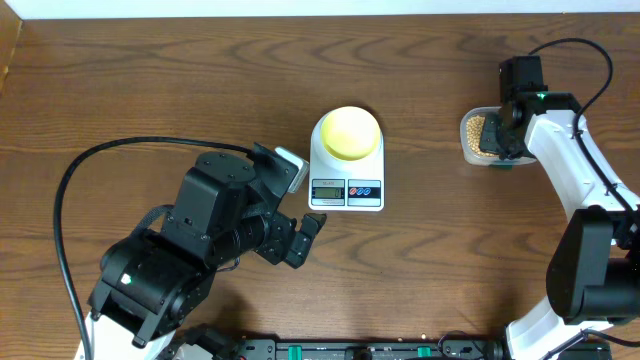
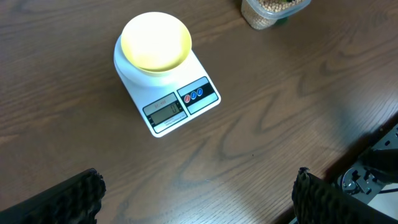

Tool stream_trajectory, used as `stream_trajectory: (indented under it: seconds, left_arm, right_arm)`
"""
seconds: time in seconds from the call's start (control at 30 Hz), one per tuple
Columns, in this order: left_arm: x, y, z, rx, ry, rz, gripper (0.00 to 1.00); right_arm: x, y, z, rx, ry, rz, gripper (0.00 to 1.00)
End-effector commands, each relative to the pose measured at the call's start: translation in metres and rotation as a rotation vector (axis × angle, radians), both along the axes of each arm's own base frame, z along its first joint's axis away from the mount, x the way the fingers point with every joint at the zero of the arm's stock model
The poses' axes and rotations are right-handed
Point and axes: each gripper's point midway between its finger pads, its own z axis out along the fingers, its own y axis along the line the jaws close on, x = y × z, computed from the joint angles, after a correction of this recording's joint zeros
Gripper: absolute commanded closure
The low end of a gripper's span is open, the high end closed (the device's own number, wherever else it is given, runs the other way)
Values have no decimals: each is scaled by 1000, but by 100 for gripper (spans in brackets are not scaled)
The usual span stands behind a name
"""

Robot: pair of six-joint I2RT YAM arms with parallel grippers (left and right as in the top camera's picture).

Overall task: Scoop item into bowl and weigh 50g on scale
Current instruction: 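Dip the green scoop into the soybeans with the right gripper and lift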

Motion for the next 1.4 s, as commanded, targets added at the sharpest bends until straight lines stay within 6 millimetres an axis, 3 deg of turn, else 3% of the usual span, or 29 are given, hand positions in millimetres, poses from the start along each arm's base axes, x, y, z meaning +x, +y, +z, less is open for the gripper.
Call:
stream_trajectory:
  seconds: [0.0,0.6,1.37]
  left_arm:
    - [1,2,2,9,-13,-3,1]
    - [1,2,2,9,-13,-3,2]
    - [1,1,2,9,-12,-3,1]
  right_arm:
    - [-11,19,-6,158,50,6,99]
    - [-10,2,16,627,-25,-36,99]
    - [-15,-33,31,942,-174,-36,99]
